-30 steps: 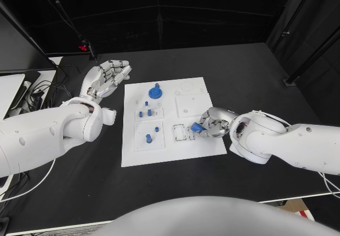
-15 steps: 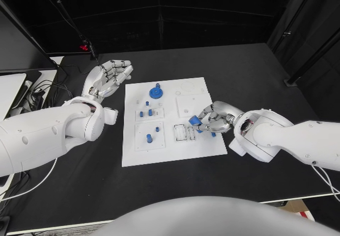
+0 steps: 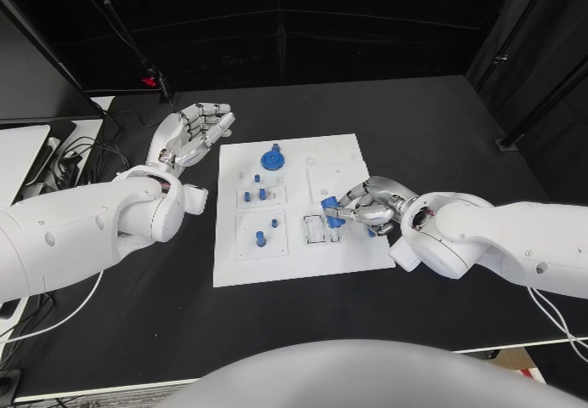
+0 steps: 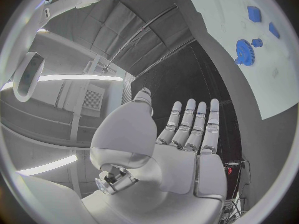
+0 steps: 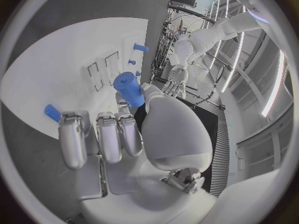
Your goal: Assemble the parts on the task board
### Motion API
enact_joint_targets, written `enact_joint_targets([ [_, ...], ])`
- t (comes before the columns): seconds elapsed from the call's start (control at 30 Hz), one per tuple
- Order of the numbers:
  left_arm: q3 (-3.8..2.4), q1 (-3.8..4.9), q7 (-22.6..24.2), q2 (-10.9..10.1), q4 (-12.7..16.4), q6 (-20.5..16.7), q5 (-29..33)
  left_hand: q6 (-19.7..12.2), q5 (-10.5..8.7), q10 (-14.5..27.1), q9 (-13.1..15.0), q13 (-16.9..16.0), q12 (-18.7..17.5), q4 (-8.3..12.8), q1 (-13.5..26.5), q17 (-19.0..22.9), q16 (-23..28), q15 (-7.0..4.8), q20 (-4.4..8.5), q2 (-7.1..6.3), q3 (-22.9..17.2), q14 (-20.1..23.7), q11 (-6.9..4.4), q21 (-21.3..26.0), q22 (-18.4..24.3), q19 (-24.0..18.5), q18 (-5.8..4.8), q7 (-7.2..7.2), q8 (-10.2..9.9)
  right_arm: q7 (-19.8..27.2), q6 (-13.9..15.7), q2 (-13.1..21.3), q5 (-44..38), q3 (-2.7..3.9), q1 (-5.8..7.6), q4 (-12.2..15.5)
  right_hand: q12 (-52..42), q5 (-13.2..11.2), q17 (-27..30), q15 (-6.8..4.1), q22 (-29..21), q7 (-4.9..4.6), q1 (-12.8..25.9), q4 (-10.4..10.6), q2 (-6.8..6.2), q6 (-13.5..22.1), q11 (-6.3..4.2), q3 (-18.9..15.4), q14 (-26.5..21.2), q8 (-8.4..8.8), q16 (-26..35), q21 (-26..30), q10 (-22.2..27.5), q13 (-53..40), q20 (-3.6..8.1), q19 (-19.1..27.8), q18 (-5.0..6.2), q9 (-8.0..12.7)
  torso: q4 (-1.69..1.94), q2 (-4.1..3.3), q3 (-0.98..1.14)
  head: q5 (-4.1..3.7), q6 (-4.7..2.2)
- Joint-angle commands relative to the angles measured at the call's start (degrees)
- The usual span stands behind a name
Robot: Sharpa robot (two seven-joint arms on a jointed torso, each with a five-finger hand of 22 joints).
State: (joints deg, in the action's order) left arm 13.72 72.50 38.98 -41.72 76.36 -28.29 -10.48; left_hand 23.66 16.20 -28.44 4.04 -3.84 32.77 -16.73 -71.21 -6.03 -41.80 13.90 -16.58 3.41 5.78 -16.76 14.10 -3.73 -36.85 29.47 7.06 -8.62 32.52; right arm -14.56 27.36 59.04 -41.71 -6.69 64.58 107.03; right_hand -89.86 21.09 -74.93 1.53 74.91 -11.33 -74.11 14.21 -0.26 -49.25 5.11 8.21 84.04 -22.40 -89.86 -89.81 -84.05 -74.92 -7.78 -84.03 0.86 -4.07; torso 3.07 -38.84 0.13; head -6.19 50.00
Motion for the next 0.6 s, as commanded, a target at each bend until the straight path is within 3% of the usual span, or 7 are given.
enact_joint_targets([
  [0.03, -0.06, 0.07, 3.28, 0.07, -0.01, 0.51, 0.04, -0.37, 0.39, 0.40, -0.09, 0.08, 0.30, 0.00, 0.03, 0.10, -0.25, 0.00, -0.01, 0.66, 0.40, 0.40, 0.13, -0.33, 0.08, 0.28, -0.86, -7.91, 0.18, -1.46, -2.28, -0.80, 2.67, 0.04, 0.10, -0.44, -0.14, -0.01, -15.07, -0.47, 15.09, 2.65, 0.64, 0.47, 0.12, -2.96, -0.18, -0.14, 5.96, 0.47, -0.14, -0.19, -5.95, -15.08, 0.49, -5.97, -0.86, 0.00, -0.05, -0.01, 0.02, 0.43, 0.00],
  [0.37, -0.06, 0.04, 3.28, -0.05, 0.06, 0.54, 0.04, -0.37, 0.39, 0.40, -0.09, 0.08, 0.30, 0.00, 0.03, 0.10, -0.25, 0.00, -0.01, 0.66, 0.40, 0.40, 0.13, -0.33, 0.08, 0.28, -0.86, -7.91, 0.18, -7.14, -3.30, -3.06, -3.73, 0.03, 0.09, -1.83, -0.14, 0.02, -15.07, -0.42, 15.09, 2.65, 1.17, 1.14, 0.59, -3.17, -0.17, -0.58, 5.96, 0.89, -0.14, -0.19, -5.95, -15.08, 0.45, -5.97, -0.86, -0.04, -0.12, -0.02, 0.05, 1.21, 0.00],
  [0.6, -0.06, 0.01, 3.27, -0.02, 0.03, 0.59, 0.04, -0.43, 0.47, 0.42, -0.09, 0.08, 0.37, 0.01, -0.02, 0.17, -0.34, 0.01, -0.01, 0.78, 0.45, 0.42, 0.13, -0.32, 0.12, 0.24, -0.87, -7.91, 0.24, -9.28, -4.18, -4.34, -5.20, 0.03, 0.09, -2.29, -0.14, 0.09, -15.07, -0.40, 15.09, 2.62, 1.50, 1.58, 0.86, -3.24, -0.16, -0.88, 5.96, 1.17, -0.14, -0.19, -5.95, -15.08, 0.43, -5.97, -0.86, -0.06, -0.07, -0.08, 0.04, 1.26, 0.00],
])
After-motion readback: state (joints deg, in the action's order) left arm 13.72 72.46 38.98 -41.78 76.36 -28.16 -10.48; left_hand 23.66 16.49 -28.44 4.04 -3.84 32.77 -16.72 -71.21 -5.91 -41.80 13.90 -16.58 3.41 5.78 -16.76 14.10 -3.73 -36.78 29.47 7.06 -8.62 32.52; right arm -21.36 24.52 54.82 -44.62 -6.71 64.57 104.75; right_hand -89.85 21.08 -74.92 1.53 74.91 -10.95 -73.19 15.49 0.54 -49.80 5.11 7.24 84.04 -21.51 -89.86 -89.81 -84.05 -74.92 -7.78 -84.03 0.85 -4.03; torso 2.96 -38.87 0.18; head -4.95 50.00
